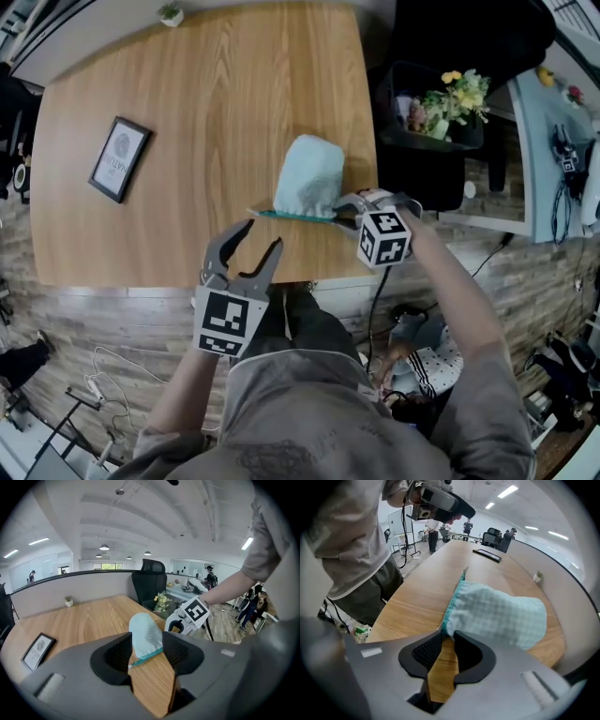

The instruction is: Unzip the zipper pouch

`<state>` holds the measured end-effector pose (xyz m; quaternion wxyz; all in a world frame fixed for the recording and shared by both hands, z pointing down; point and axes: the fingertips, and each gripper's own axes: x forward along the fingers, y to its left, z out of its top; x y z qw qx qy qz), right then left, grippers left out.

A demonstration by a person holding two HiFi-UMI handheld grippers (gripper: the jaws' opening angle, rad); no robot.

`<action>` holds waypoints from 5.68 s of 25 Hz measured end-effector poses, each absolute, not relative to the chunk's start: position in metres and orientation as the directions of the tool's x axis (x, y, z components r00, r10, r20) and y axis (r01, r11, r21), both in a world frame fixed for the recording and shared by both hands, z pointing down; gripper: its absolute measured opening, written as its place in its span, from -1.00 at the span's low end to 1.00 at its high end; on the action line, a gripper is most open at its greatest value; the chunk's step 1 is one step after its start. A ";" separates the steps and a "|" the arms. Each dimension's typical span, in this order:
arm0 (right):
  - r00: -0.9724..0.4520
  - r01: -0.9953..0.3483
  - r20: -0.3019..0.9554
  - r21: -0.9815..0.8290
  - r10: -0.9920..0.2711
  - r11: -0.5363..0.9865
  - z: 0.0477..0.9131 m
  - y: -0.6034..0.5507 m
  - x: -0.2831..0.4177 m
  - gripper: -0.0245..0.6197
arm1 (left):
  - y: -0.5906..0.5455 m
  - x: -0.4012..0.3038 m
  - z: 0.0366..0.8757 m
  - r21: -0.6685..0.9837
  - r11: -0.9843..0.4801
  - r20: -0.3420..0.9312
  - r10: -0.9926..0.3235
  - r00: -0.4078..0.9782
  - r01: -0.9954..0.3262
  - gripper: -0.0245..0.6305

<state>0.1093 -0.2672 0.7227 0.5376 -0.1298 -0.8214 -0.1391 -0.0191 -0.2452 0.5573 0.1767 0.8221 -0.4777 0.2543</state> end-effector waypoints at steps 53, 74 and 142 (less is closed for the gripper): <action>-0.956 -0.294 0.116 -0.415 -0.270 0.861 0.320 -0.196 0.065 -0.87 | -0.203 -0.010 0.323 0.036 -0.807 0.195 -0.573 0.796 -0.589 -0.42; -0.975 -0.115 0.218 -0.343 -0.040 0.932 0.336 -0.140 0.061 -0.87 | -0.153 0.032 0.328 0.153 -0.915 0.204 -0.341 0.918 -0.374 -0.74; -0.981 0.020 0.178 -0.300 0.076 0.954 0.324 -0.107 0.079 -0.88 | -0.219 -0.047 0.343 0.142 -0.748 0.288 -0.596 0.750 -0.649 -0.91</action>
